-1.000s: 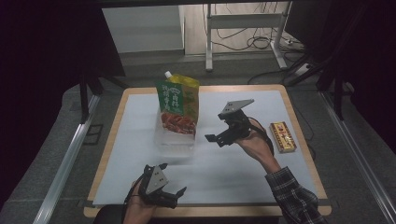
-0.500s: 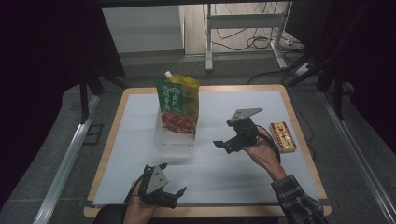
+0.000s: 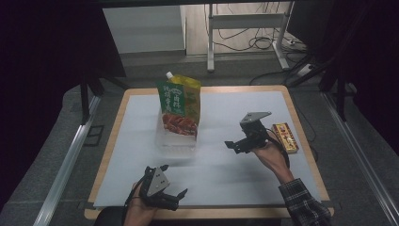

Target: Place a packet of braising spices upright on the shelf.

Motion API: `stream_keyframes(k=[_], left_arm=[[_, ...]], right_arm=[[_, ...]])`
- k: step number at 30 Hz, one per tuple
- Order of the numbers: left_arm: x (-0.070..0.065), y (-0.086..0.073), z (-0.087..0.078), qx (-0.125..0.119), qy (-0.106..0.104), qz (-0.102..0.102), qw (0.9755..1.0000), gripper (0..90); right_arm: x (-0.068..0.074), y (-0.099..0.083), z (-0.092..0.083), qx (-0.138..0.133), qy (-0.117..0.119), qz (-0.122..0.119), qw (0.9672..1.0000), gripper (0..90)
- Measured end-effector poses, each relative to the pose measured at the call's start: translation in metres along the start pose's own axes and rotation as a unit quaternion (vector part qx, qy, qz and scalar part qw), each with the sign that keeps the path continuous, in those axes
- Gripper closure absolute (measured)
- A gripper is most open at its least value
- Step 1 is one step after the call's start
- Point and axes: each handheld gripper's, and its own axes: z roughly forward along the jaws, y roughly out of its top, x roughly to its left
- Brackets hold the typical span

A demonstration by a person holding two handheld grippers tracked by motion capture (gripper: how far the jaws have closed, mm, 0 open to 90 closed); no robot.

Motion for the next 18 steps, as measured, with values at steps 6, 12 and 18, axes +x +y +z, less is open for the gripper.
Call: stream_keyframes(k=[6, 12, 18], left_arm=[[0.000, 0.000, 0.000, 0.003, 0.000, 0.003, 1.0000, 0.0], [-0.001, 0.000, 0.001, 0.003, 0.001, 0.001, 1.0000, 0.1], [-0.001, 0.000, 0.001, 0.003, 0.001, 0.001, 1.0000, 0.1]], right_arm=[[-0.014, -0.009, -0.005, -0.001, -0.019, 0.024, 0.9995, 0.8], [-0.026, -0.017, -0.005, 0.012, -0.044, 0.048, 0.9978, 0.7], [-0.040, -0.023, -0.012, 0.018, -0.069, 0.066, 0.9952, 0.8]])
